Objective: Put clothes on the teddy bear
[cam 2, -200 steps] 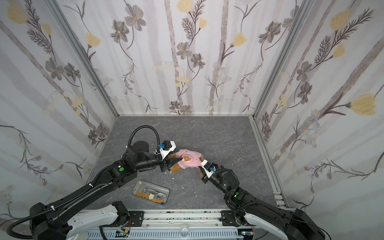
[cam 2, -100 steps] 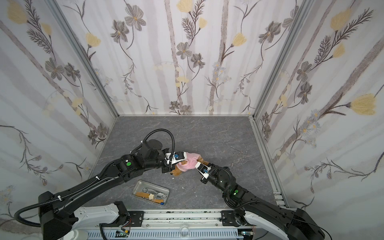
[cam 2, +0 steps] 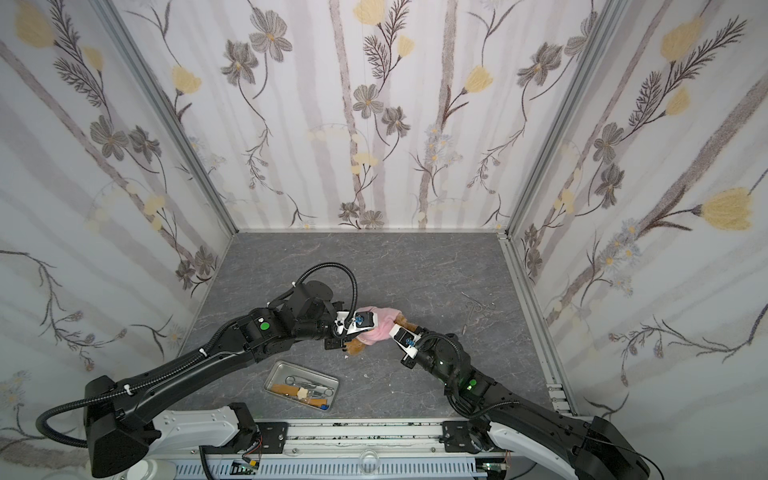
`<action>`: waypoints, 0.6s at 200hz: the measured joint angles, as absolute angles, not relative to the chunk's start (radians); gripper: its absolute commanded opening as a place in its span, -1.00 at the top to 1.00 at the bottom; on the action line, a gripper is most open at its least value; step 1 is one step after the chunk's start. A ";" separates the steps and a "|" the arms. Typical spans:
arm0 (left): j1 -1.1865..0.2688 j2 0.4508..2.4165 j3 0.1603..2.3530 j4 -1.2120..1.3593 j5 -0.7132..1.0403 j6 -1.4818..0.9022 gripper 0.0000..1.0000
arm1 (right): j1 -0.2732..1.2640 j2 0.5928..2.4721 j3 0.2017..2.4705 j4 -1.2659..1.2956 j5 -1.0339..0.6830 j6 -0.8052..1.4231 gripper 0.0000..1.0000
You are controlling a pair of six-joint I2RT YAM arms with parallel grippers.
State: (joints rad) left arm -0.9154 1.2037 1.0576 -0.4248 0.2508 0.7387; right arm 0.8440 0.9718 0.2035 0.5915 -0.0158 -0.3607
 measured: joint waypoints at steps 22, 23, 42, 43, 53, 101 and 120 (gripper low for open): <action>-0.915 1.199 1.067 -0.430 0.266 0.742 0.50 | 0.844 0.970 0.204 0.591 -0.015 -0.361 1.00; -0.915 1.199 1.068 -0.430 0.266 0.742 0.50 | 0.844 0.970 0.204 0.591 -0.015 -0.361 1.00; -0.916 1.211 1.076 -0.429 0.266 0.747 0.51 | 0.844 0.970 0.204 0.591 -0.011 -0.360 1.00; -0.916 1.212 1.077 -0.429 0.266 0.748 0.51 | 0.844 0.970 0.204 0.591 -0.011 -0.360 1.00; -0.917 1.225 1.079 -0.429 0.263 0.753 0.51 | 0.844 0.970 0.204 0.591 -0.009 -0.360 1.00; -0.925 1.273 1.100 -0.423 0.250 0.768 0.46 | 0.844 0.968 0.204 0.591 0.007 -0.356 1.00; -0.934 1.299 1.100 -0.424 0.250 0.772 0.40 | 0.844 0.968 0.204 0.588 0.006 -0.352 1.00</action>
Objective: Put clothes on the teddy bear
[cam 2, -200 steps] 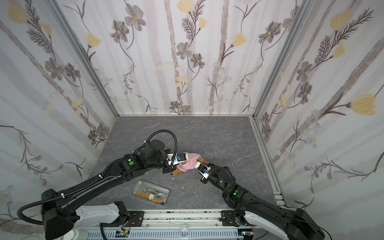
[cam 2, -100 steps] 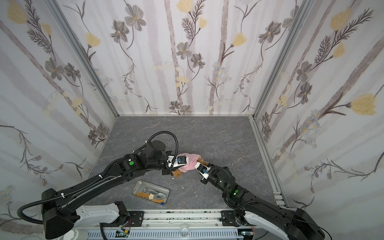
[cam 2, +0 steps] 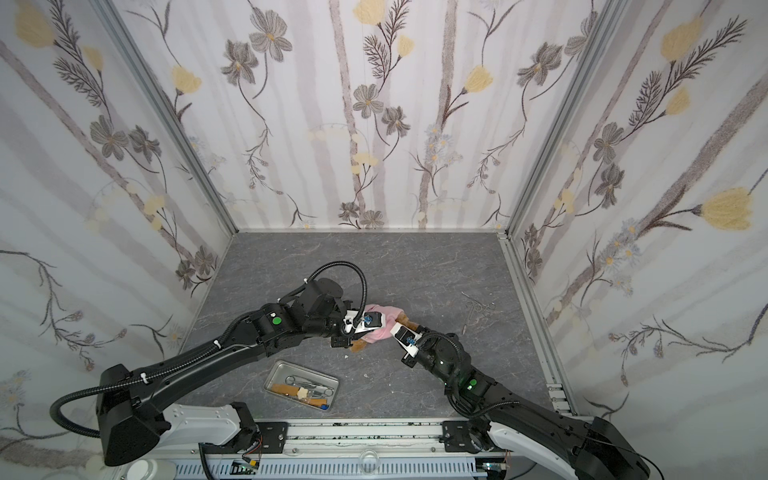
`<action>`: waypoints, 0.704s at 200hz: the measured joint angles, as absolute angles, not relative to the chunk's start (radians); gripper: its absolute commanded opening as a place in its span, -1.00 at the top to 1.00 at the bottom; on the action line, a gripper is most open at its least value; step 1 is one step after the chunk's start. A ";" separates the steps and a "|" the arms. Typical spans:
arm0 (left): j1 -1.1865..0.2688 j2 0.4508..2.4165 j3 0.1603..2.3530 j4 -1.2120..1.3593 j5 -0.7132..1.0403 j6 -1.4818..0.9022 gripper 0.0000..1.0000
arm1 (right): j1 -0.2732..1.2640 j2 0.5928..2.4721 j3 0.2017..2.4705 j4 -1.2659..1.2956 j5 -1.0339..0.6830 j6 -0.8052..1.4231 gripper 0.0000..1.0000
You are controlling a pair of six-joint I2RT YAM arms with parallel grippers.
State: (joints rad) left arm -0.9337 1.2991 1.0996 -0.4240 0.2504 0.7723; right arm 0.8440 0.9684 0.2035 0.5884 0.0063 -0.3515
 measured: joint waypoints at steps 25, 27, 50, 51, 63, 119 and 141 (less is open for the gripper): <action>-0.945 1.331 1.101 -0.422 0.252 0.778 0.35 | 0.844 0.968 0.191 0.608 -0.006 -0.314 1.00; -0.945 1.334 1.101 -0.422 0.252 0.778 0.34 | 0.844 0.968 0.190 0.610 -0.006 -0.310 1.00; -0.947 1.362 1.106 -0.419 0.253 0.778 0.28 | 0.843 0.971 0.171 0.638 -0.023 -0.260 1.00; -0.947 1.364 1.107 -0.419 0.254 0.778 0.27 | 0.842 0.971 0.170 0.640 -0.024 -0.258 1.00; -0.947 1.376 1.109 -0.416 0.255 0.778 0.25 | 0.839 0.974 0.162 0.655 -0.027 -0.229 1.00; -0.942 1.435 1.120 -0.378 0.235 0.750 0.38 | 0.844 1.059 0.142 0.788 -0.025 -0.008 1.00; -0.936 1.445 1.120 -0.363 0.217 0.721 0.97 | 0.867 1.108 0.146 0.820 0.001 0.067 1.00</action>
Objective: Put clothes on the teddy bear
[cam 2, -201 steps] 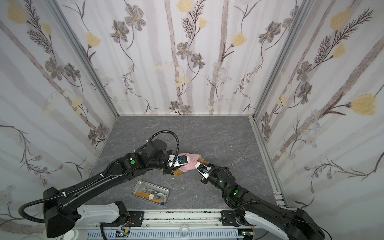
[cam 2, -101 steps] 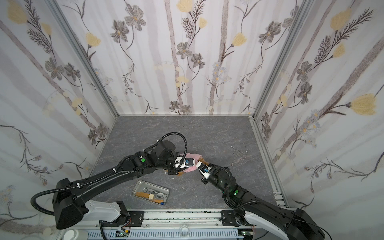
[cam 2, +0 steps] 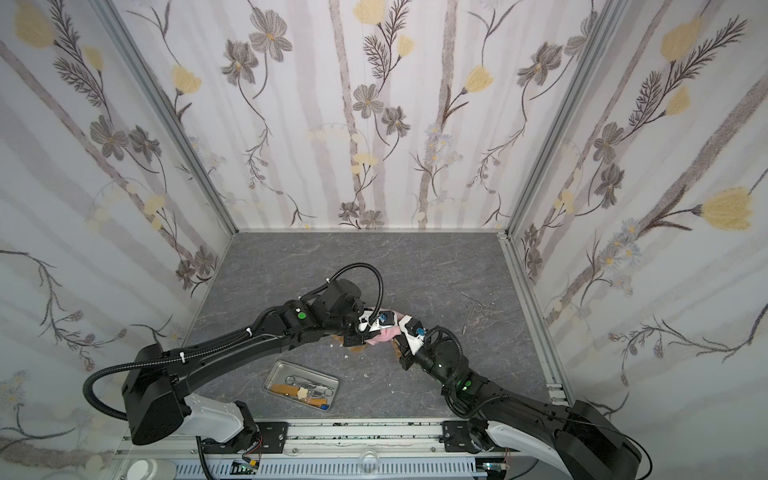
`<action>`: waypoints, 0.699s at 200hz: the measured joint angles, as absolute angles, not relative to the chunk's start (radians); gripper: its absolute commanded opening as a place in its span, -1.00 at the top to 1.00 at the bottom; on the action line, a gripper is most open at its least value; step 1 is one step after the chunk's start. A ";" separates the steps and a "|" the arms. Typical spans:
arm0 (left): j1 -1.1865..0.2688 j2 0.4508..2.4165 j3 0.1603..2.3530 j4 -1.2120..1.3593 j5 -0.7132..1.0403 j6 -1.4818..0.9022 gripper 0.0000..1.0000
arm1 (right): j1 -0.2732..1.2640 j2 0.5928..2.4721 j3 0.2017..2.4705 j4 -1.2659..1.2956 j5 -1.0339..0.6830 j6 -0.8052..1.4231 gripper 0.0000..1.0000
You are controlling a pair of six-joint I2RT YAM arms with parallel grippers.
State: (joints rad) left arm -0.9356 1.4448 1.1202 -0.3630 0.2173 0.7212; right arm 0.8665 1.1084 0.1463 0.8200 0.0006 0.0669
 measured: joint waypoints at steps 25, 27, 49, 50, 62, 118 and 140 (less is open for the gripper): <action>-0.928 1.411 1.092 -0.287 0.202 0.644 1.00 | 0.870 1.113 0.136 0.881 0.042 0.110 1.00; -0.927 1.405 1.087 -0.280 0.202 0.638 1.00 | 0.867 1.110 0.131 0.890 0.042 0.113 1.00; -0.907 1.277 0.994 -0.120 0.210 0.506 1.00 | 0.834 1.055 0.091 0.992 0.033 0.142 1.00; -0.905 1.272 0.990 -0.113 0.210 0.500 1.00 | 0.833 1.054 0.090 0.994 0.033 0.143 1.00; -0.883 1.201 0.934 -0.006 0.210 0.400 1.00 | 0.831 1.034 0.089 1.034 0.032 0.152 1.00; -0.875 1.096 0.831 0.235 0.204 0.041 1.00 | 0.829 1.035 0.093 1.130 0.030 0.164 1.00; -0.872 1.083 0.818 0.258 0.222 -0.060 1.00 | 0.829 1.056 0.097 1.155 0.035 0.166 1.00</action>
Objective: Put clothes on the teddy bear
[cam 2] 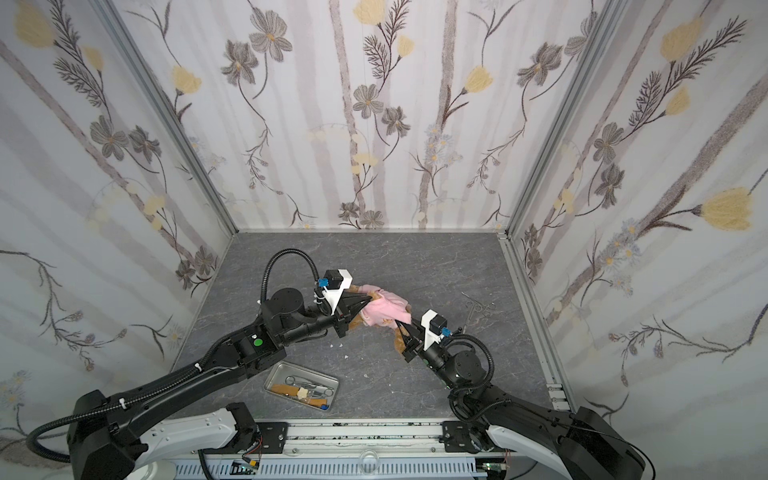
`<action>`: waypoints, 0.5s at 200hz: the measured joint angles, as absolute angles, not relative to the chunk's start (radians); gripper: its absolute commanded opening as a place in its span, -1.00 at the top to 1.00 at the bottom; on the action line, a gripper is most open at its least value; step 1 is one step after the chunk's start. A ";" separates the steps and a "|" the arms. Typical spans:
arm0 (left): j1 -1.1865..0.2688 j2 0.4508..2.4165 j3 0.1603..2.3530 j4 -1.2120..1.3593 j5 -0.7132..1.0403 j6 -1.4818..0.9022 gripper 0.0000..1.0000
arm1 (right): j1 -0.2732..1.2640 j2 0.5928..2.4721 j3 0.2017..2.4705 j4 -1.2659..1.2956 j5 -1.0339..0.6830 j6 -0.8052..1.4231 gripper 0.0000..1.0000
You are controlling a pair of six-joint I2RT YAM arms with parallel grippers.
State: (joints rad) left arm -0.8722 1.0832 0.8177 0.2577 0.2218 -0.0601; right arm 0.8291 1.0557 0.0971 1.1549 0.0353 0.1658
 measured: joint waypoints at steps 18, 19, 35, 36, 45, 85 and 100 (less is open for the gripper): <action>-0.870 1.084 0.820 0.246 0.254 -0.073 1.00 | 0.829 1.063 0.097 1.156 0.041 0.162 1.00; -0.870 1.084 0.820 0.244 0.256 -0.073 1.00 | 0.829 1.063 0.097 1.156 0.041 0.161 1.00; -0.870 1.091 0.842 0.196 0.277 -0.005 1.00 | 0.829 1.047 0.097 1.148 0.039 0.120 1.00; -0.870 1.091 0.843 0.195 0.278 -0.001 1.00 | 0.829 1.046 0.097 1.146 0.039 0.118 1.00; -0.870 1.090 0.847 0.167 0.282 0.049 0.84 | 0.823 1.028 0.097 1.122 0.026 0.086 1.00; -0.870 1.079 0.863 0.000 0.236 0.291 0.03 | 0.779 0.959 0.143 0.933 -0.051 -0.069 1.00; -0.870 1.061 0.879 -0.058 0.223 0.369 0.08 | 0.779 0.947 0.168 0.867 -0.079 -0.123 1.00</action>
State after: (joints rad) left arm -0.8696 1.0607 0.8787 -0.0578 0.2234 0.3691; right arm 0.7788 0.9474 0.1680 0.8673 -0.0788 -0.1230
